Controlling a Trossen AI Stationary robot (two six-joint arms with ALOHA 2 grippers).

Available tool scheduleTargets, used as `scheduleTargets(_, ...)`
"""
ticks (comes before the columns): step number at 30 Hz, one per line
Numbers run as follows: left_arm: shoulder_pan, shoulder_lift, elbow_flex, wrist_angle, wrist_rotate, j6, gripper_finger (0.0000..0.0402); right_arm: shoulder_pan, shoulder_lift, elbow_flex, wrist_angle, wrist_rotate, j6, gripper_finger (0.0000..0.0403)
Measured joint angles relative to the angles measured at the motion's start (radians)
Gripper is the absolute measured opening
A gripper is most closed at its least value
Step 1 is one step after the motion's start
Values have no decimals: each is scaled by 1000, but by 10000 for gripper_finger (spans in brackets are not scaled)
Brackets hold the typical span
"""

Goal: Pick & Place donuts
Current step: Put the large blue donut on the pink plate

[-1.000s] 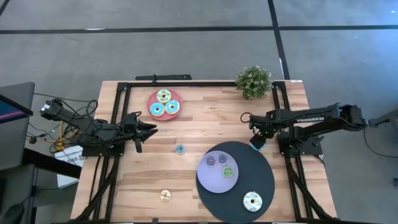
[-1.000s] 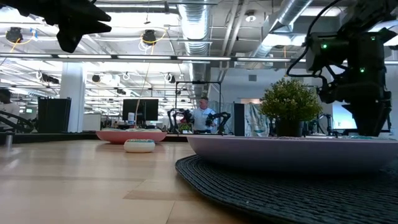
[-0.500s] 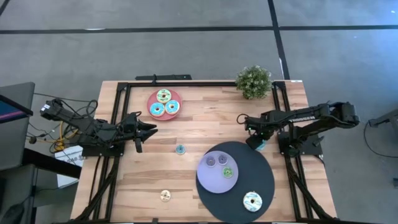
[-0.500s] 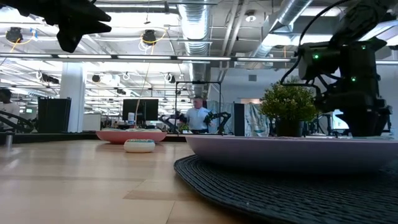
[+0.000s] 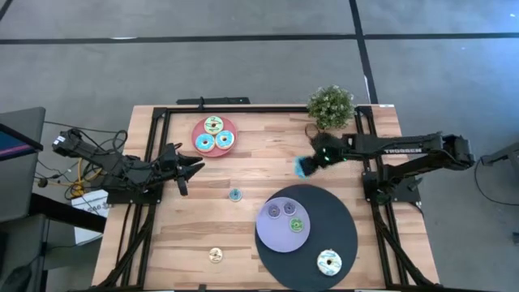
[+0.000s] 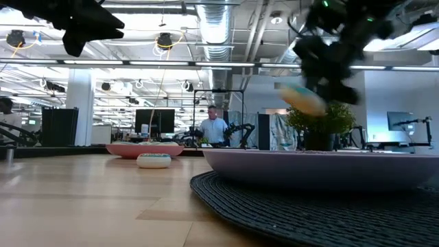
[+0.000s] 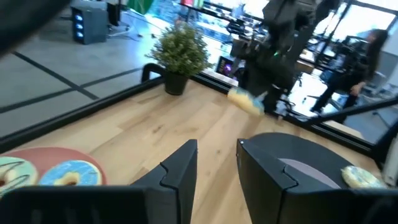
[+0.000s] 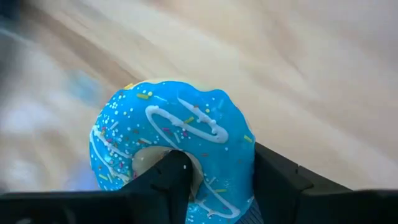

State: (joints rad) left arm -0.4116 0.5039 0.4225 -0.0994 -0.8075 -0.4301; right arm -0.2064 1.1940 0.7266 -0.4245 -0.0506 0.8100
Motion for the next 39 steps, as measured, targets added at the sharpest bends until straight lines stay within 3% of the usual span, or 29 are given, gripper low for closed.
scheduleTargets(4,0,0,0,0,-33,0,105,-29,91,75,290,-3,-64,140)
scheduleTargets(8,0,0,0,0,-44,0,105,-40,255,248,328,-1,-160,139)
scheduleTargets(18,0,0,0,-2,-51,29,105,-80,775,835,95,-45,-327,138)
scheduleTargets(28,0,0,0,-1,-69,26,105,-114,1185,1397,-131,-132,-425,138)
scheduleTargets(33,0,0,0,0,-69,-2,105,-128,1300,1555,-175,-108,-386,141)
scheduleTargets(39,0,0,0,0,-68,-34,105,-146,1347,1600,-201,-75,-347,151)
